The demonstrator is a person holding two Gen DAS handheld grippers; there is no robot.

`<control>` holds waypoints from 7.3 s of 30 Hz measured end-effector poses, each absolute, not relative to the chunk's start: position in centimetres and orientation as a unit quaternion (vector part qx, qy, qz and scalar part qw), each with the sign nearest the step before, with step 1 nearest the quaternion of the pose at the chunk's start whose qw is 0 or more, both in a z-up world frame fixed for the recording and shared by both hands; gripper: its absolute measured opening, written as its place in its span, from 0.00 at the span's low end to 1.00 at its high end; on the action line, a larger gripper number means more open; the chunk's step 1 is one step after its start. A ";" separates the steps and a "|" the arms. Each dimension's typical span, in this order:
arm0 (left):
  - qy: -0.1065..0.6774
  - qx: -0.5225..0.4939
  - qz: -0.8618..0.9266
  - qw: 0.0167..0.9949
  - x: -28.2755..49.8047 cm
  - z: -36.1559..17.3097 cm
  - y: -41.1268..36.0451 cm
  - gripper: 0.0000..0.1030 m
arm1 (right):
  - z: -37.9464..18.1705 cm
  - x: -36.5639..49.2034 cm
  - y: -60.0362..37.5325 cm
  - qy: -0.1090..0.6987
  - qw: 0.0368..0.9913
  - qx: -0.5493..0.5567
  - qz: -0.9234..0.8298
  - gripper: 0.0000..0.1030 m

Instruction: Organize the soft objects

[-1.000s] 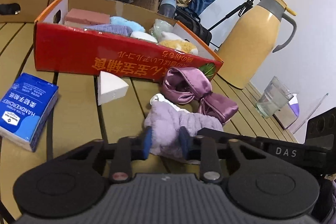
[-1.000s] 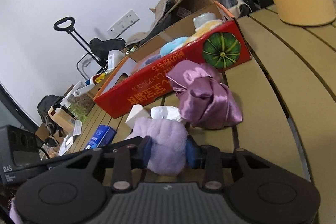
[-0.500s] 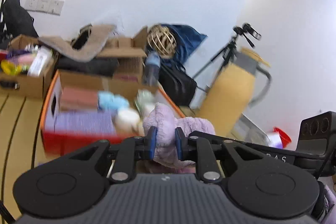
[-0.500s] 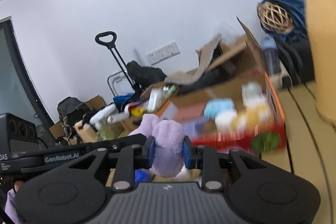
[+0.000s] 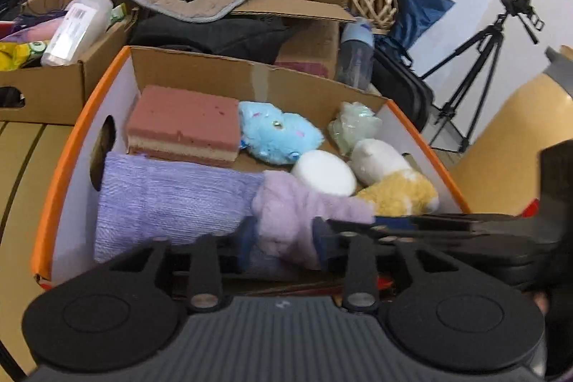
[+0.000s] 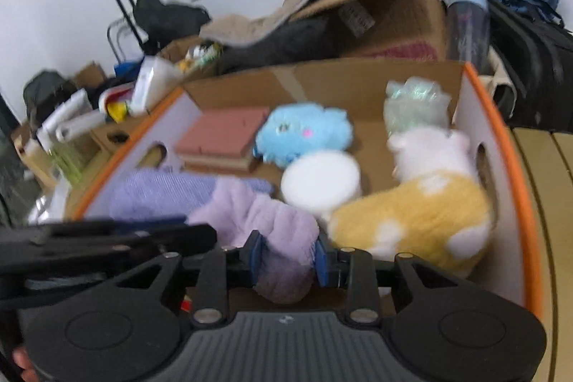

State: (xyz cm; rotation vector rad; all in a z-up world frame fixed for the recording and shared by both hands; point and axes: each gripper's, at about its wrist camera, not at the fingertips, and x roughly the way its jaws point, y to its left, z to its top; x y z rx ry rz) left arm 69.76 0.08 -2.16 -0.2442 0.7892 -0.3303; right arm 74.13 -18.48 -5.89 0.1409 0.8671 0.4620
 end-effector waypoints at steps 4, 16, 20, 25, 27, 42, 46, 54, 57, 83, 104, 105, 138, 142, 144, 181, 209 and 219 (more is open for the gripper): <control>0.375 -0.105 -0.148 0.909 68.7 -0.9 0.5 0.51 | -5.5 74.2 -19.1 0.421 0.874 0.091 0.226 0.43; 0.289 -0.065 -0.115 0.948 56.2 10.6 3.5 0.64 | 8.5 62.2 -24.0 0.317 0.924 0.058 0.204 0.65; 0.249 -0.041 -0.106 0.962 49.8 14.1 4.7 0.71 | 12.6 56.2 -27.2 0.282 0.940 0.046 0.187 0.70; 0.222 -0.025 -0.091 0.970 43.7 16.2 5.3 0.74 | 15.4 49.6 -29.6 0.254 0.953 0.037 0.162 0.73; 0.203 -0.016 -0.077 0.976 40.3 15.8 5.4 0.75 | 15.5 46.7 -30.1 0.242 0.955 0.039 0.167 0.74; 0.137 -0.004 -0.005 0.990 16.3 4.5 6.2 1.00 | 1.9 20.5 -26.6 0.165 0.972 0.047 0.162 0.89; 0.155 0.007 -0.014 0.988 16.5 3.5 6.3 1.00 | 0.0 18.9 -24.8 0.183 0.966 0.010 0.180 0.89; 0.164 -0.024 -0.001 0.986 18.5 2.7 7.5 1.00 | -0.4 20.3 -23.1 0.182 0.966 0.010 0.185 0.89; 0.162 -0.047 -0.018 0.986 20.8 2.0 8.0 1.00 | -0.6 22.4 -22.7 0.188 0.964 0.008 0.186 0.86; 0.321 -0.301 -0.074 0.895 51.4 -7.2 14.3 0.33 | -7.2 64.5 -5.1 0.372 0.854 0.050 0.360 0.35; 0.362 -0.242 -0.204 0.877 48.7 -6.5 6.3 0.38 | -8.6 51.4 -20.0 0.369 0.866 0.201 0.271 0.30; 0.361 -0.244 -0.205 0.876 48.8 -6.6 6.4 0.38 | -8.8 51.6 -20.0 0.370 0.866 0.204 0.268 0.31; 0.402 -0.100 -0.126 0.902 75.2 -2.1 4.1 0.26 | -4.0 79.9 -13.4 0.415 0.875 0.060 0.243 0.25; 0.381 -0.099 -0.117 0.912 73.0 0.3 4.4 0.30 | -1.6 77.7 -13.7 0.392 0.885 0.041 0.248 0.27; 0.366 -0.092 -0.123 0.918 70.9 2.6 4.5 0.30 | 0.9 75.7 -14.4 0.372 0.894 0.028 0.249 0.31; 0.152 -0.003 -0.090 0.984 20.6 3.8 -0.2 0.80 | -0.8 23.5 -26.4 0.187 0.966 0.037 0.177 0.83; 0.233 0.005 -0.143 0.962 47.6 1.2 -4.9 0.76 | -7.0 54.8 -24.3 0.299 0.940 0.014 0.165 0.27; 0.314 -0.048 -0.242 0.917 55.5 -2.7 -10.1 0.65 | -7.8 53.0 -34.8 0.328 0.896 0.204 0.218 0.19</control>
